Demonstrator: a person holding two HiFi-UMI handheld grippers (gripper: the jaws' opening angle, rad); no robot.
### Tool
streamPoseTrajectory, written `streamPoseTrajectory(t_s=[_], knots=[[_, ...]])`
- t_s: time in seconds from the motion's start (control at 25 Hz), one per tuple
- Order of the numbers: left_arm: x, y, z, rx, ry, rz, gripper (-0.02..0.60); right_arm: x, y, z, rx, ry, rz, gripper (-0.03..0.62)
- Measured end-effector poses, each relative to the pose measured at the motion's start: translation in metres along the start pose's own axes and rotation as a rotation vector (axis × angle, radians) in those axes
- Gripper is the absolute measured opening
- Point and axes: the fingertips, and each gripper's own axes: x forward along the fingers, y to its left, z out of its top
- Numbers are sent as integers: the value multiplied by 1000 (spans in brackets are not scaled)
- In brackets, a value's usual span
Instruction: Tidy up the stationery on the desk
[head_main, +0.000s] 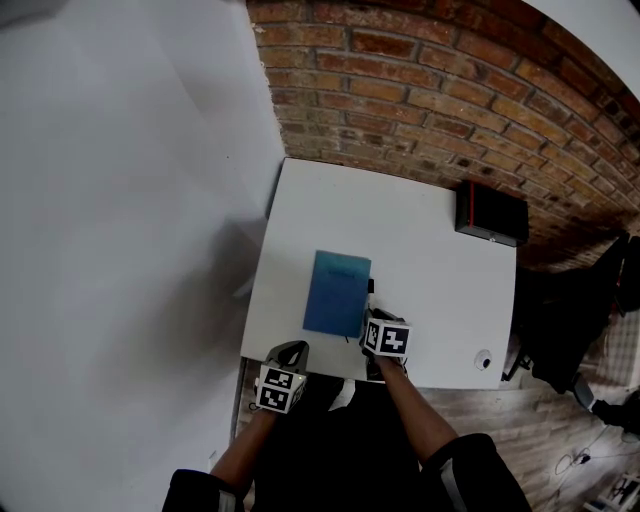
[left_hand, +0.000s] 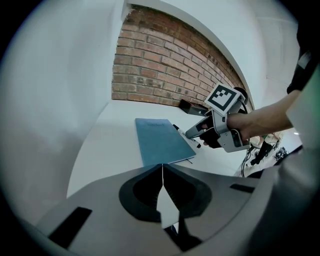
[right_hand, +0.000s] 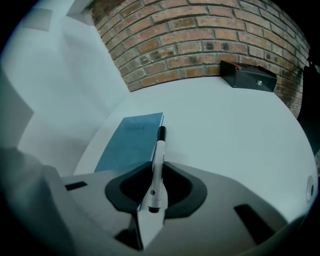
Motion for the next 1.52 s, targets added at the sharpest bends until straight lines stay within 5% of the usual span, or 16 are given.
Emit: streamPoseTrajectory(t_s=[1.52], knots=[[7,-5,-13,-16,40,-8,15,10,19,-4,-2,-2,129,110]])
